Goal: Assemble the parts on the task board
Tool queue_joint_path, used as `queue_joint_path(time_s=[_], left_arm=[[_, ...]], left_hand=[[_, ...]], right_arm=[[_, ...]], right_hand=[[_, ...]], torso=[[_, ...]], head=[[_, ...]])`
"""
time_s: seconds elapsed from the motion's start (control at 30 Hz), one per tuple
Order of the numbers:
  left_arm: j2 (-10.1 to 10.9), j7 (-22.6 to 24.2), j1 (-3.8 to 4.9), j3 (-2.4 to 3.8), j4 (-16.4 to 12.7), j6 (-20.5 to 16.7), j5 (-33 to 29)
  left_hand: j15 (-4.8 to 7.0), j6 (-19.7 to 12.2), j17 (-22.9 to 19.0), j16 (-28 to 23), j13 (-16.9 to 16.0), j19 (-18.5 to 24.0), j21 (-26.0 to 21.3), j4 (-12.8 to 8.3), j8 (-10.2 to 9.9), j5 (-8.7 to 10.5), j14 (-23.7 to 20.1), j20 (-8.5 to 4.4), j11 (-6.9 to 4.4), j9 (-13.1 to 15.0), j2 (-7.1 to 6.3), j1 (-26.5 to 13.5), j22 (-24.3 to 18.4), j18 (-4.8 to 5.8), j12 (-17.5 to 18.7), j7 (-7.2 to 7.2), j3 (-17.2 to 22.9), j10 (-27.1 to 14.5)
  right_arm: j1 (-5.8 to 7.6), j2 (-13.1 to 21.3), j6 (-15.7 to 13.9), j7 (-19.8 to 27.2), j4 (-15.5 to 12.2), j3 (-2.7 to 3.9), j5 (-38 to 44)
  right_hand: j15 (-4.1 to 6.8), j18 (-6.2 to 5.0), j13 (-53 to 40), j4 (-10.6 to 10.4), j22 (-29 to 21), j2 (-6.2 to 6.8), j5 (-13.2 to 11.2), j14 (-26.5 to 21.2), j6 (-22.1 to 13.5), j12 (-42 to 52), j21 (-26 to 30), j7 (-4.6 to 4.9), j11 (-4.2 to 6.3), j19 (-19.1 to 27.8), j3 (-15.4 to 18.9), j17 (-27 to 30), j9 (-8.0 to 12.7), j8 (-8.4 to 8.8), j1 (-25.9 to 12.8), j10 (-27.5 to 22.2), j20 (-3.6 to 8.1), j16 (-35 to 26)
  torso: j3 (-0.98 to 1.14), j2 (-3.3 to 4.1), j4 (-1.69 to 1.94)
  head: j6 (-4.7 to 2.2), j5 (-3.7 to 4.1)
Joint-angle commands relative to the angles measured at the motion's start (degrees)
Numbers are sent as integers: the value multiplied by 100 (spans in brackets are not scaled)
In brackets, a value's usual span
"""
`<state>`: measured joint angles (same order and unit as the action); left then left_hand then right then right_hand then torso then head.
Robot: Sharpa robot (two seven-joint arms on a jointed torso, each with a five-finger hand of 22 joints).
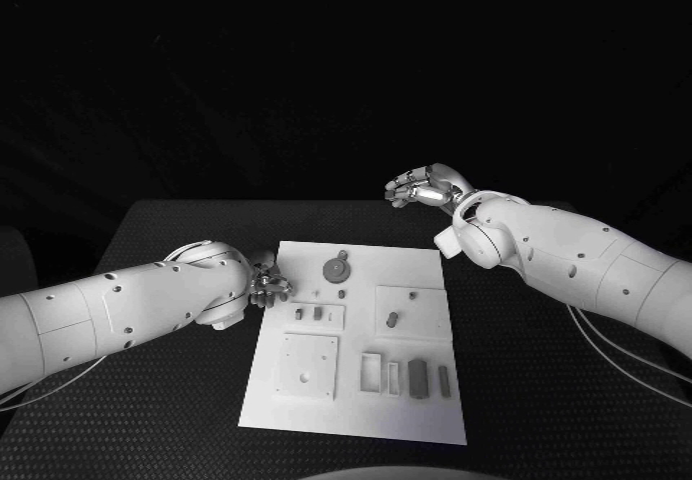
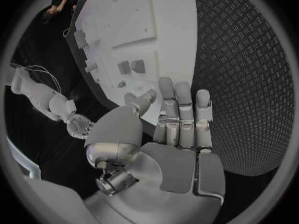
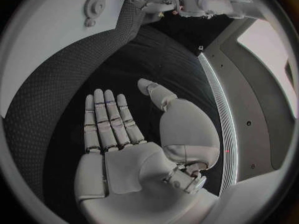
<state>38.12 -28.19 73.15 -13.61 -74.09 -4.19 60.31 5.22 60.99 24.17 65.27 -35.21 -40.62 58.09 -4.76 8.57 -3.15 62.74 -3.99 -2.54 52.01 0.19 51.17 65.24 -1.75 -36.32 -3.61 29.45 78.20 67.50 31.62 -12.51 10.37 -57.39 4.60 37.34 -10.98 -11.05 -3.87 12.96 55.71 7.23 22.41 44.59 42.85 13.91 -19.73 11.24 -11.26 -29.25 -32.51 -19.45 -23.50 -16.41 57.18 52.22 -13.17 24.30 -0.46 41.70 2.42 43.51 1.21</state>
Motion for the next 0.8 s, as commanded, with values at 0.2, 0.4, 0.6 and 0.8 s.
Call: queue_joint_path(time_s=[0.2,0.4,0.6,0.8], left_arm=[[320,435,-1,13,-363,-690,-801],[566,571,-1,15,-653,-780,-909],[672,583,-5,2,-850,-617,-909],[680,517,-11,-1,-925,-313,-743]], left_hand=[[-41,11,-39,-87,21,140,-27,116,0,37,-169,-645,15,-8,-398,-84,-48,100,93,-34,-56,-172],[-85,-129,-61,-138,45,216,-64,154,-84,36,-252,-604,66,-60,-718,-268,-66,125,155,-85,-250,-266],[-139,-195,-91,-201,82,323,-152,158,-143,35,-339,-552,97,-145,-873,-436,-127,98,237,-118,-529,-343],[-143,-162,-92,-199,87,322,-162,190,-137,35,-329,-542,87,-179,-894,-500,-152,76,246,-107,-635,-322]], right_arm=[[-9,44,60,43,-33,2,-12],[-12,74,55,41,-41,2,-12],[-44,75,58,41,-35,1,-12],[-79,71,63,40,-26,1,-12]], right_hand=[[-7,82,-4,-3,8,-27,39,-49,-12,-28,41,111,-1,10,44,7,7,-17,-45,43,25,5],[-7,82,-4,-2,9,-27,39,-49,-11,-29,42,111,-1,9,44,8,8,-17,-44,44,25,5],[-7,81,-4,-1,10,-25,39,-49,-11,-30,43,111,-1,8,44,8,8,-18,-42,45,26,6],[-7,82,-4,-1,12,-25,39,-49,-11,-31,45,111,-1,7,44,9,9,-19,-42,46,26,7]], torso=[[2,-2,5],[-5,-4,15],[-8,0,19],[-13,-1,15]], head=[[-15,14],[-16,19],[-11,4],[-3,-12]])
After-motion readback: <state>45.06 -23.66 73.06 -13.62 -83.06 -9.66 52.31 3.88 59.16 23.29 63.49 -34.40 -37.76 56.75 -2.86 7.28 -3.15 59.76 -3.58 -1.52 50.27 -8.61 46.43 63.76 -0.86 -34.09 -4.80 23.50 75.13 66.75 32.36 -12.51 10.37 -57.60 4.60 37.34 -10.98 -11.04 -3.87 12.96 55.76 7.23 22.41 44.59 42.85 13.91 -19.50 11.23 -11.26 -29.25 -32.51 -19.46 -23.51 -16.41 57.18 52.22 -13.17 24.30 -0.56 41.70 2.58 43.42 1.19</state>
